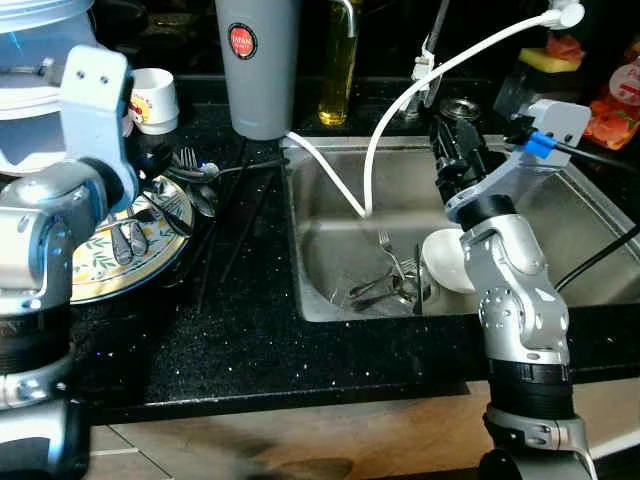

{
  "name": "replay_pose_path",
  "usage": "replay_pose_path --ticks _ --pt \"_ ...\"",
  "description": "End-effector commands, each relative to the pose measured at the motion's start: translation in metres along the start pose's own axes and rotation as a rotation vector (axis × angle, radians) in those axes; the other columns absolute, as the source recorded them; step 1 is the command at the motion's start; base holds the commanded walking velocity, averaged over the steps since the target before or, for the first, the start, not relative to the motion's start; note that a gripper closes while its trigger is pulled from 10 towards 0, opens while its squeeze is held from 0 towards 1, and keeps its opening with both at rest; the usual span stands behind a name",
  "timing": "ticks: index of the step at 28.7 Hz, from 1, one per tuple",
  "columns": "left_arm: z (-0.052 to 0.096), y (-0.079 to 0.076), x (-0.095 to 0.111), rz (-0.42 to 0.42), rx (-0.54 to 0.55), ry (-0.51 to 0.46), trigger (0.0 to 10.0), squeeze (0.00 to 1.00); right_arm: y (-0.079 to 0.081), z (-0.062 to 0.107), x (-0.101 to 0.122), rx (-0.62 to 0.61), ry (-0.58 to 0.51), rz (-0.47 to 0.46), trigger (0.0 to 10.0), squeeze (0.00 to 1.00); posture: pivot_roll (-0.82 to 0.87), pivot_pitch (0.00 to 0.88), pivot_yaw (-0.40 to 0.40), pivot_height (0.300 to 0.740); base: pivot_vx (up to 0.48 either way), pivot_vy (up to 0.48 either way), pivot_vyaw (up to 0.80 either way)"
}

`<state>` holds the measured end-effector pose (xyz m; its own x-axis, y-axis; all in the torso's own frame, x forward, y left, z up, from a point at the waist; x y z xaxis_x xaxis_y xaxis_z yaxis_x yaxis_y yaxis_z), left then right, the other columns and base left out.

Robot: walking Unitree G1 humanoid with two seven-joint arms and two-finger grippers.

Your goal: Kitchen organization

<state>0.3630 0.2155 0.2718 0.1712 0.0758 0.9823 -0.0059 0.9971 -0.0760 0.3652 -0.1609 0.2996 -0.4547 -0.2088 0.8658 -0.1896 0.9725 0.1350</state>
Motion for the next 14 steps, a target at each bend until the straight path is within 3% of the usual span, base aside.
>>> replay_pose_path --ticks 1,2,3,4,14 --pt "-0.003 0.003 -0.01 0.077 0.041 0.018 10.0 0.0 -0.001 0.001 -0.005 0.001 0.018 -0.011 10.0 0.0 0.19 0.094 -0.025 0.74 0.0 0.0 0.0" --pt "-0.003 0.003 -0.01 0.077 0.041 0.018 10.0 0.0 -0.001 0.001 -0.005 0.001 0.018 -0.011 10.0 0.0 0.19 0.094 -0.025 0.74 0.0 0.0 0.0" --pt "-0.011 -0.005 -0.012 0.178 0.036 -0.001 10.0 0.0 0.005 0.0 -0.005 0.024 0.02 -0.015 10.0 0.0 0.17 0.083 -0.032 0.74 0.0 0.0 0.0" --pt "-0.015 -0.009 -0.013 0.227 0.041 -0.004 10.0 0.0 0.008 -0.001 -0.004 0.037 0.02 -0.015 10.0 0.0 0.17 0.083 -0.032 0.74 0.0 0.0 0.0" --pt "-0.016 0.0 -0.02 0.301 0.142 0.027 10.0 0.0 0.005 -0.001 -0.003 0.043 0.025 -0.008 10.0 0.0 0.15 0.072 -0.041 0.74 0.0 0.0 0.0"
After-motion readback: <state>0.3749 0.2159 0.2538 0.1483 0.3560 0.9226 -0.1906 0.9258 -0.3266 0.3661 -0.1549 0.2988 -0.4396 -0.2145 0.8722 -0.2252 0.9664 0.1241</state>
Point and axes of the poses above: a point about 5 cm out from each wrist's last joint towards the gripper, its own z axis pointing back from the gripper into the wrist, its own x axis along the axis of the wrist's last joint, y = z × x, the point moved 4 cm from there along -z, pointing out of the wrist towards the gripper, and after that the axes turned 2 degrees about z, right-handed, at the moved point
